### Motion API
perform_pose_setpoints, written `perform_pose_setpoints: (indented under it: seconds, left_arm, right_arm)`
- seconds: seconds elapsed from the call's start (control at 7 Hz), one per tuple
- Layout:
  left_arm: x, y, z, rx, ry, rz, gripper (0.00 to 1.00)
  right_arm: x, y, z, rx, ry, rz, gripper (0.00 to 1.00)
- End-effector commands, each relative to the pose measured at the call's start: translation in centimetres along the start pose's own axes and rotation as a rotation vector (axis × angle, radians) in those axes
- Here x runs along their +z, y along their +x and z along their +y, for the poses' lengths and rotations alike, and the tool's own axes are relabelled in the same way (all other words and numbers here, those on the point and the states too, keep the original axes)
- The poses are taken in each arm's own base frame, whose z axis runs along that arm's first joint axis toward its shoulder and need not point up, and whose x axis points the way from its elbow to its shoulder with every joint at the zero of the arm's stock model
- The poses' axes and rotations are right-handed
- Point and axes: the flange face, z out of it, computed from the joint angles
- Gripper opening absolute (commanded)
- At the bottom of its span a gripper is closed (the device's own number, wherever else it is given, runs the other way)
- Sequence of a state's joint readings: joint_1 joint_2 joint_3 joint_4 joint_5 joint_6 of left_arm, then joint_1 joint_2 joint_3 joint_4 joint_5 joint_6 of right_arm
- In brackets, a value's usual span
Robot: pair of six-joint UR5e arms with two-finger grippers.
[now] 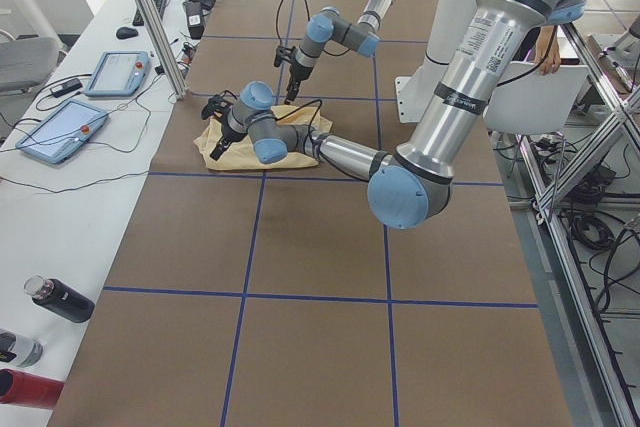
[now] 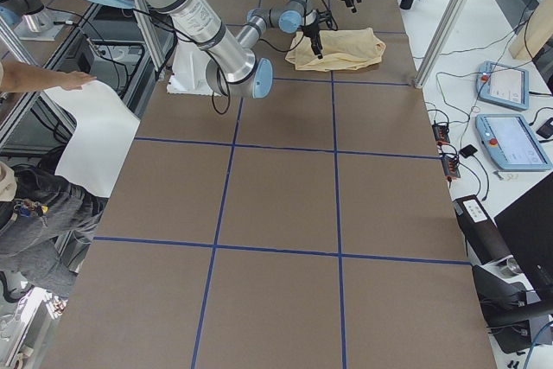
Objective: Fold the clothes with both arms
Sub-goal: 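Reach the right gripper across to the shirt's side edge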
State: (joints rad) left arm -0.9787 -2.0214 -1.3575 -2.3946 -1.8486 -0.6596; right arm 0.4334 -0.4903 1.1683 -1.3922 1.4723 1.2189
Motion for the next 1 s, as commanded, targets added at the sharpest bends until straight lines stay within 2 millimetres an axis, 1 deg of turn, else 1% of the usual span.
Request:
perform_pose_setpoints:
  seconds: [0.0,0.14,0.29,0.43,0.86]
  left_arm:
    - [0.0,0.0,0.1,0.000,-0.001,-0.001,1.00]
    - [0.1,-0.3,0.4,-0.002,-0.006,-0.003,1.00]
    - [0.1,-0.3,0.4,-0.002,-0.006,-0.003,1.00]
    - [0.2,-0.4,0.6,-0.003,-0.011,-0.005,1.00]
    - [0.2,-0.4,0.6,-0.010,-0.010,-0.004,1.00]
  right_arm:
    - [1.7,0.0,1.4,-0.159,-0.018,0.023,0.56]
    - [2.0,-0.3,1.9,-0.169,-0.012,0.034,0.51]
    - [2.9,-0.4,2.7,-0.180,-0.021,0.049,0.50]
    - [2.9,-0.6,3.1,-0.183,-0.024,0.047,0.46]
    - [2.6,-1.1,3.3,-0.172,-0.029,0.038,0.46]
